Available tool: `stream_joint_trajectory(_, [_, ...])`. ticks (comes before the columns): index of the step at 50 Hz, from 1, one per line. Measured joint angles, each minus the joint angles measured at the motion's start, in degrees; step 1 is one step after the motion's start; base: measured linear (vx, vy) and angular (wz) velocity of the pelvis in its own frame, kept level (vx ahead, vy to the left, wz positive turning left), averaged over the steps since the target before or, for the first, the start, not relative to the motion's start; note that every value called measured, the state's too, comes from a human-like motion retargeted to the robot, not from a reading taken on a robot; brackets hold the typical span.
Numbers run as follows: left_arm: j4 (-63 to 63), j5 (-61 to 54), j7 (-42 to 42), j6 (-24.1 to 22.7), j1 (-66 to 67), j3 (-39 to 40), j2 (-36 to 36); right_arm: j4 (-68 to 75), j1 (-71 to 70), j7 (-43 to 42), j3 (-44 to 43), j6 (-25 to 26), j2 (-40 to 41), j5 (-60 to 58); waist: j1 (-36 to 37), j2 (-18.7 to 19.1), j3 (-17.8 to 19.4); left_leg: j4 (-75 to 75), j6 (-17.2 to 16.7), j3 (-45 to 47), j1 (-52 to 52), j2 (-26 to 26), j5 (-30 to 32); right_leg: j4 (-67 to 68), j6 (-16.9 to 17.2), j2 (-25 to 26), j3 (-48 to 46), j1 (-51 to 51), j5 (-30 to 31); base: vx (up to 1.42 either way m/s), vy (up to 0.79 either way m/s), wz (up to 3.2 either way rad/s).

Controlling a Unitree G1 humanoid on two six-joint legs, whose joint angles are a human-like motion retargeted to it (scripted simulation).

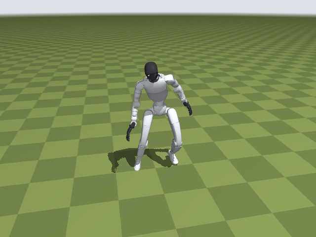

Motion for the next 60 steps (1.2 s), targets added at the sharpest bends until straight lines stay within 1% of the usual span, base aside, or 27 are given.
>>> stream_joint_trajectory(2, [2.3,2.1,-2.1,-1.3,-2.4,2.3,3.5,-9.9,5.2,3.8,7.7,-3.4,0.8,-11.3,3.3,-4.4,0.0,-15.2,-1.8,-3.3,2.3,-2.9,3.3,-2.1,1.5,-3.5,-1.5,5.4,-1.4,0.63,0.14,1.06])
stream_joint_trajectory(5, [4.5,6.5,-5.2,-2.3,-6.4,6.1,11.2,-27.5,12.8,4.4,15.1,-4.3,-0.5,-33.1,9.9,-11.1,0.0,-37.7,-5.8,-10.3,9.3,-5.4,12.6,-1.1,2.6,-7.0,-4.0,12.1,-6.5,0.71,0.11,0.82])
stream_joint_trajectory(8, [5.7,10.3,-4.4,-1.9,-10.4,8.8,19.4,-44.7,19.9,8.4,16.3,-7.0,-2.1,-37.9,15.7,-18.3,0.0,-32.2,-7.2,-12.7,11.3,-8.3,7.9,9.6,-1.6,-9.9,-5.4,14.4,-13.7,0.77,0.05,0.85])
stream_joint_trajectory(10, [6.7,11.2,-0.5,-0.5,-14.1,9.6,24.6,-56.5,26.4,11.7,14.9,-9.3,-1.8,-33.0,18.6,-23.2,0.0,-25.1,-6.7,-13.5,10.6,-10.2,2.6,21.5,-5.6,-10.6,-4.9,12.7,-17.2,0.73,-0.03,1.13])
stream_joint_trajectory(11, [7.4,10.6,2.9,0.5,-16.9,9.6,26.2,-61.1,29.3,12.6,13.9,-10.0,-1.6,-29.7,19.3,-24.9,0.0,-22.5,-6.1,-14.7,9.8,-11.0,0.8,26.8,-6.3,-9.8,-5.1,11.4,-17.7,0.67,-0.08,1.39])
stream_joint_trajectory(13, [8.6,8.5,10.3,2.8,-23.4,9.5,27.6,-67.8,34.2,13.1,11.8,-11.1,-1.6,-25.0,20.1,-27.2,0.0,-18.8,-4.5,-17.4,8.4,-12.3,-2.0,35.6,-7.0,-8.4,-8.0,8.6,-18.2,0.61,-0.14,1.51])
stream_joint_trajectory(15, [9.5,4.7,17.5,4.8,-30.6,10.5,26.1,-70.0,37.5,11.0,10.2,-11.0,-2.2,-25.0,20.4,-27.5,0.0,-17.7,-3.1,-20.2,8.2,-12.4,-3.7,41.0,-8.3,-8.4,-14.4,5.7,-18.5,0.57,-0.20,1.22])
stream_joint_trajectory(18, [9.6,-3.2,21.0,5.8,-37.9,12.9,19.2,-64.5,39.5,6.6,10.1,-8.2,-2.5,-32.6,20.0,-25.7,0.0,-21.2,-2.1,-22.6,11.7,-10.6,-4.0,42.1,-8.2,-8.1,-19.9,0.4,-16.6,0.57,-0.24,0.61])
stream_joint_trajectory(21, [8.3,-7.4,15.2,4.4,-39.0,10.4,11.4,-53.8,39.2,6.5,10.3,-6.1,-1.7,-33.9,17.1,-21.7,0.0,-28.5,-2.1,-23.2,18.9,-7.1,-2.6,37.1,-6.8,-7.5,-19.0,-4.3,-13.9,0.61,-0.26,0.13])
stream_joint_trajectory(25, [-0.2,4.6,4.8,-0.2,-32.7,0.2,4.1,-38.0,36.5,13.5,7.1,-5.7,-1.9,-27.9,9.5,-13.8,0.0,-35.8,-3.6,-21.5,28.6,-0.3,-1.2,23.1,-3.3,-5.6,-13.2,-6.9,-10.8,0.67,-0.27,-0.18])
stream_joint_trajectory(27, [-7.0,10.8,2.7,-2.2,-28.3,-3.2,2.5,-30.6,33.8,15.2,4.9,-5.1,-3.5,-26.0,4.2,-10.1,0.0,-34.9,-3.2,-19.2,31.3,2.3,-1.6,11.7,-0.6,-4.5,-9.3,-5.9,-4.8,0.73,-0.29,-0.15])
stream_joint_trajectory(28, [-10.5,11.2,2.3,-3.0,-26.2,-4.8,1.9,-27.0,32.1,14.8,4.0,-4.8,-4.7,-24.9,1.4,-8.7,0.0,-32.9,-2.3,-17.8,31.9,3.0,-2.1,6.9,1.0,-4.5,-7.7,-4.9,0.7,0.75,-0.29,-0.01])
stream_joint_trajectory(30, [-16.0,8.3,1.1,-4.2,-22.8,-7.3,0.7,-20.6,28.7,13.4,2.3,-4.2,-7.6,-22.9,-4.1,-5.7,0.0,-25.4,0.4,-14.9,30.8,4.6,-3.2,6.1,2.4,-4.4,-7.0,-3.6,5.5,0.75,-0.30,0.03])
stream_joint_trajectory(33, [-19.7,0.9,-2.1,-4.4,-19.6,-10.1,-1.1,-9.1,21.8,9.2,0.3,-3.1,-12.0,-17.8,-9.0,0.4,0.0,-7.9,3.6,-14.8,23.3,5.2,-2.7,13.6,3.0,-2.8,-8.3,-4.6,-1.3,0.67,-0.26,-0.41])
stream_joint_trajectory(35, [-19.7,0.9,-2.0,-4.5,-18.4,-11.8,-1.8,0.9,14.7,3.4,-1.2,-1.8,-13.9,-11.6,-8.9,4.4,0.0,2.4,2.8,-16.3,17.8,1.3,-2.3,15.6,1.8,-0.6,-7.1,-6.6,-3.7,0.58,-0.15,-1.33])
stream_joint_trajectory(37, [-18.4,6.3,1.5,-4.0,-16.9,-12.9,-1.6,9.1,7.1,-6.4,-5.1,0.8,-15.0,-5.2,-6.4,7.1,0.0,8.7,2.2,-12.4,13.2,-1.9,-2.8,15.9,-0.3,1.6,-4.0,-8.3,-4.9,0.55,-0.06,-1.75])
stream_joint_trajectory(40, [-15.8,13.3,6.6,-1.8,-13.5,-13.6,0.1,12.5,-0.3,-16.3,-12.4,2.9,-15.4,4.2,-2.5,9.5,0.0,12.7,5.2,-0.1,7.4,-0.2,-3.4,13.8,-1.7,3.1,-0.6,-7.7,-5.6,0.58,-0.01,-1.19])
stream_joint_trajectory(42, [-13.5,15.0,5.6,-0.8,-11.2,-13.3,2.0,8.8,0.2,-11.2,-14.4,0.4,-13.7,10.7,-0.2,10.4,0.0,11.5,4.6,3.9,4.2,-0.3,-2.8,10.5,-1.7,3.1,-0.6,-4.3,-5.5,0.63,-0.01,-0.27])
stream_joint_trajectory(44, [-9.8,16.7,1.5,-0.4,-10.3,-12.2,4.7,3.3,4.6,-0.9,-13.0,-3.1,-11.6,13.7,2.0,10.4,0.0,7.9,2.9,4.8,1.9,-1.4,-1.9,6.2,-0.6,2.2,-2.1,1.7,-5.4,0.69,-0.05,0.45])
stream_joint_trajectory(47, [-0.8,20.3,-5.9,0.2,-13.4,-8.3,9.6,-5.2,13.0,10.6,-7.1,-6.7,-8.2,3.8,5.6,7.7,-0.6,-2.9,1.8,5.6,1.4,-3.1,0.1,-1.1,2.6,-0.4,-7.0,12.6,-4.4,0.75,-0.11,1.14])
stream_joint_trajectory(50, [11.6,20.5,-9.7,1.6,-21.5,-4.6,16.3,-10.0,20.3,13.1,-0.6,-5.6,-3.7,-16.2,11.3,1.2,-6.0,-23.7,1.2,4.4,2.3,-6.9,5.0,-6.4,5.6,-3.2,-13.1,19.5,-1.9,0.80,-0.17,1.29])
stream_joint_trajectory(51, [14.3,20.0,-10.0,2.2,-24.9,-4.6,19.5,-11.0,22.0,13.5,1.5,-4.9,-2.1,-21.0,13.7,-0.9,-7.3,-32.6,-0.1,1.2,4.0,-8.3,8.8,-6.5,5.6,-2.9,-14.1,21.1,-1.2,0.83,-0.20,0.97])
stream_joint_trajectory(53, [17.3,19.6,-9.9,3.1,-32.2,-6.3,26.1,-13.5,24.9,14.0,6.1,-4.2,0.6,-27.0,18.1,-4.6,-8.3,-44.6,-2.3,-6.4,7.7,-10.3,17.1,-4.6,4.5,-1.9,-15.4,23.9,-0.1,0.84,-0.21,0.72])
stream_joint_trajectory(54, [17.2,19.6,-9.2,3.3,-36.4,-8.1,29.4,-15.1,25.8,13.7,8.5,-4.2,1.4,-27.4,19.9,-6.6,-7.8,-45.5,-2.1,-8.9,9.1,-11.0,18.4,-1.5,3.3,-2.0,-15.7,24.6,0.4,0.82,-0.23,0.73])
stream_joint_trajectory(55, [16.6,19.6,-8.1,3.4,-40.7,-10.1,32.6,-16.8,26.6,13.2,11.0,-4.3,2.0,-26.9,21.5,-8.8,-7.0,-44.6,-1.2,-10.5,10.4,-11.7,18.3,2.4,2.0,-2.5,-15.8,24.8,0.7,0.79,-0.24,0.79])
stream_joint_trajectory(58, [13.7,16.7,-2.2,3.2,-57.2,-16.5,39.6,-21.6,27.6,9.4,17.0,-5.7,2.1,-20.9,24.5,-15.4,-0.9,-38.3,1.8,-11.4,13.7,-13.5,11.8,21.1,-2.7,-5.3,-13.8,21.2,4.7,0.71,-0.27,0.95])
stream_joint_trajectory(60, [12.2,12.0,3.8,3.6,-67.5,-19.7,40.9,-23.1,29.5,7.5,19.5,-6.3,1.9,-18.0,23.6,-18.7,0.0,-34.5,3.7,-14.0,12.5,-14.4,9.1,32.6,-4.5,-5.2,-12.7,15.3,6.4,0.60,-0.31,1.57])
